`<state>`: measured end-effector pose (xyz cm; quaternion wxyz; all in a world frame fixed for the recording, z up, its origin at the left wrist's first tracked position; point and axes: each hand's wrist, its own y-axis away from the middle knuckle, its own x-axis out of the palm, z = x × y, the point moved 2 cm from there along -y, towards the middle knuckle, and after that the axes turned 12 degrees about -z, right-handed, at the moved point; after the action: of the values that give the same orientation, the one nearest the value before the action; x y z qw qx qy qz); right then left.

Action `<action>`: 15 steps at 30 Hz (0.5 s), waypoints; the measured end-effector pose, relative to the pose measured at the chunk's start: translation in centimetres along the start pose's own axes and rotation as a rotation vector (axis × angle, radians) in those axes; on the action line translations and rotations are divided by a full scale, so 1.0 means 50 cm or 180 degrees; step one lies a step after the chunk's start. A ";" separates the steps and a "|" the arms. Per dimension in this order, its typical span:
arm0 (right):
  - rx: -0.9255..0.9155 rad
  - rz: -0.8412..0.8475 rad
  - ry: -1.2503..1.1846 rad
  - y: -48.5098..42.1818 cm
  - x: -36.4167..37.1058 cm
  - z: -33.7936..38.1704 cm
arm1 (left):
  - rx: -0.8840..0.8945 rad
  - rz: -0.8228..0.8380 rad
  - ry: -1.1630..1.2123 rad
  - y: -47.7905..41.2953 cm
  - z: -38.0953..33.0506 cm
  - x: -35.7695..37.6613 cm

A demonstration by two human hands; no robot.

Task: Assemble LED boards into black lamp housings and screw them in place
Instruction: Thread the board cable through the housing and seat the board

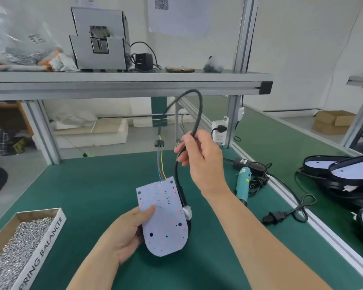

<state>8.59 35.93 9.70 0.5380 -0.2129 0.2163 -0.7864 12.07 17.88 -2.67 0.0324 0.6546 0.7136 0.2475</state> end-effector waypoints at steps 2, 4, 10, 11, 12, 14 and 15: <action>0.0126 -0.0055 -0.0166 -0.008 0.001 0.000 | -0.0086 0.0179 0.0076 -0.004 0.004 -0.002; 0.0250 -0.0063 -0.0274 -0.013 -0.001 -0.005 | -0.0159 0.0337 0.0187 -0.009 0.009 -0.012; 0.0457 -0.0049 -0.0493 -0.026 -0.023 -0.010 | -0.0303 0.0481 0.0693 -0.008 0.017 -0.047; 0.0452 -0.0054 -0.0524 -0.031 -0.026 -0.006 | -0.0331 0.0470 0.0775 -0.008 0.017 -0.052; 0.0431 -0.0050 -0.0551 -0.035 -0.027 -0.001 | -0.0346 0.0444 0.0840 -0.009 0.018 -0.056; 0.0367 -0.0028 -0.0618 -0.039 -0.025 0.011 | -0.0327 0.0406 0.0916 -0.011 0.017 -0.062; 0.0343 -0.0024 -0.0662 -0.040 -0.022 0.017 | -0.0317 0.0402 0.0940 -0.011 0.016 -0.065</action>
<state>7.92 37.53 11.39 0.5652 -0.2649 0.1160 -0.7726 12.33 15.02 -4.52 -0.0561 0.6522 0.6549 0.3775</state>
